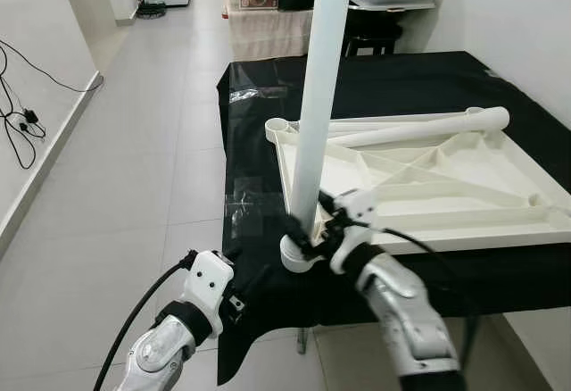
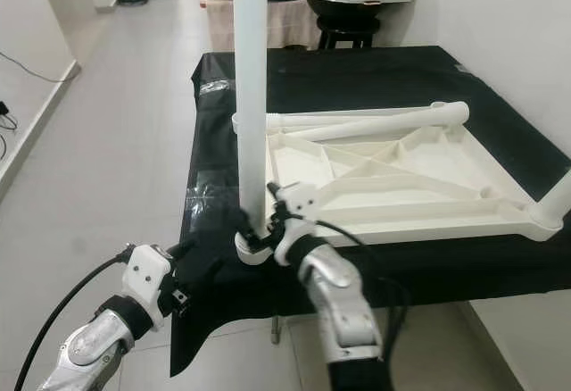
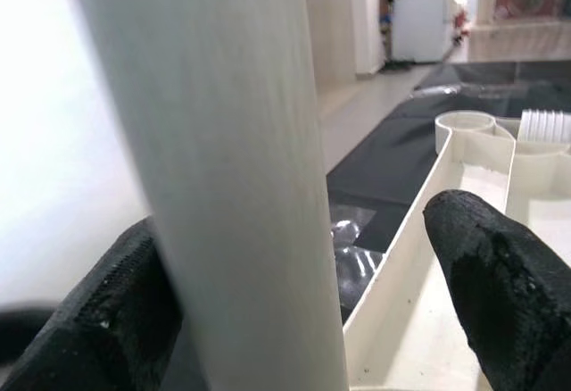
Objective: Building children table
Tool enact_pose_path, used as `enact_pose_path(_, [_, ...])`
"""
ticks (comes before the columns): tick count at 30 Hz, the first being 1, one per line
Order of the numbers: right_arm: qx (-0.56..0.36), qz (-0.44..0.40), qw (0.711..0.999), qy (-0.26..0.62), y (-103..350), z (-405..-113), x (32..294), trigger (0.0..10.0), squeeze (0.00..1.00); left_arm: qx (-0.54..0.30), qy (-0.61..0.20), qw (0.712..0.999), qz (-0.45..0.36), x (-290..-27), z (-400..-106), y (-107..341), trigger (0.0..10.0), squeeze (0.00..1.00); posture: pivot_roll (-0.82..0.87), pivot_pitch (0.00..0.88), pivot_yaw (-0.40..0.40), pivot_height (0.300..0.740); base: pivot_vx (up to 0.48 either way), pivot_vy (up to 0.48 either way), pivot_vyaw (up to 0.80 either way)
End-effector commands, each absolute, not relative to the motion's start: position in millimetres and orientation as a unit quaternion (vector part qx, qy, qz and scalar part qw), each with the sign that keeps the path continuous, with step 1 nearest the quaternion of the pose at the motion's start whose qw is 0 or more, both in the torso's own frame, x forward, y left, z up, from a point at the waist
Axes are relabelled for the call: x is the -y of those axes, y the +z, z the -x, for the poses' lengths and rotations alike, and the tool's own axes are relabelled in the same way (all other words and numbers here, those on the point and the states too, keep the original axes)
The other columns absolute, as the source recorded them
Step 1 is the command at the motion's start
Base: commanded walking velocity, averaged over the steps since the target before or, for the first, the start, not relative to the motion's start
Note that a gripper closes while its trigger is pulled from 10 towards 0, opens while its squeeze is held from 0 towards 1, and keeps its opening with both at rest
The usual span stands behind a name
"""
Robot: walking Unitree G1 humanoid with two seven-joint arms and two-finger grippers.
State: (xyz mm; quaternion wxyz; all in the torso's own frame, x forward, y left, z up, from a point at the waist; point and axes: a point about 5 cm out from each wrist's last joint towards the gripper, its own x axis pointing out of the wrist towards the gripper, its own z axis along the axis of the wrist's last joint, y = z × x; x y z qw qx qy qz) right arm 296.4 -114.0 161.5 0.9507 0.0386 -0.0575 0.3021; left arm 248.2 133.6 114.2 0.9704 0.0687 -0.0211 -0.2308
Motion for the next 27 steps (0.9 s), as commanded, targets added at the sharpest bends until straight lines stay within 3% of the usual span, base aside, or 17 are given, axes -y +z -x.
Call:
enact_pose_path(1, [0.054, -0.054, 0.956, 0.283, 159.8, -288.6, 128.8, 10.0, 1.00, 0.017, -0.191, 0.979, -0.066, -145.1, -250.4, 115.9, 10.0, 0.00, -0.06, 0.077, 0.002, 0.740, 0.000, 0.000, 0.00])
enact_pose_path(7, [0.045, -0.055, 0.963, 0.260, 154.6, -270.8, 145.6, 10.0, 1.00, 0.011, -0.139, 0.988, -0.063, -157.4, -253.4, 115.9, 10.0, 0.00, -0.07, 0.082, 0.007, 0.740, 0.000, 0.000, 0.00])
enact_pose_path(9, [0.010, -0.060, 0.967, 0.247, 137.8, -247.8, 157.0, 10.0, 1.00, -0.012, -0.109, 0.992, -0.066, -165.4, -252.8, 109.8, 10.0, 0.00, -0.08, 0.083, 0.017, 0.740, 0.000, 0.000, 0.00])
enact_pose_path(10, [-0.007, -0.059, 0.968, 0.245, 130.6, -238.1, 160.8, 10.0, 0.89, -0.024, -0.099, 0.993, -0.063, -169.0, -252.4, 106.6, 10.0, 0.00, -0.08, 0.092, 0.023, 0.740, 0.000, 0.000, 0.00])
enact_pose_path(12, [-0.007, -0.059, 0.968, 0.245, 130.6, -238.1, 160.8, 10.0, 0.89, -0.024, -0.099, 0.993, -0.063, -169.0, -252.4, 106.6, 10.0, 0.00, -0.08, 0.092, 0.023, 0.740, 0.000, 0.000, 0.00])
enact_pose_path(13, [-0.022, -0.060, 0.967, 0.248, 124.9, -230.2, 162.8, 10.0, 0.50, -0.035, -0.092, 0.993, -0.058, -171.4, -251.7, 103.9, 10.0, 0.00, -0.08, 0.092, 0.023, 0.740, 0.000, 0.000, 0.00])
enact_pose_path(14, [-0.036, -0.056, 0.964, 0.258, 119.9, -223.9, 162.7, 10.0, 0.00, -0.045, -0.085, 0.994, -0.054, -173.6, -250.4, 101.1, 10.0, 0.00, -0.08, 0.088, 0.033, 0.740, 0.000, 0.480, 0.00])
enact_pose_path(27, [-0.061, -0.036, 0.948, 0.310, 116.9, -216.2, 155.8, 10.0, 0.00, -0.056, -0.057, 0.994, -0.073, -179.8, -247.9, 97.2, 10.0, 0.00, -0.08, 0.075, 0.024, 0.740, 0.000, 0.480, 0.00])
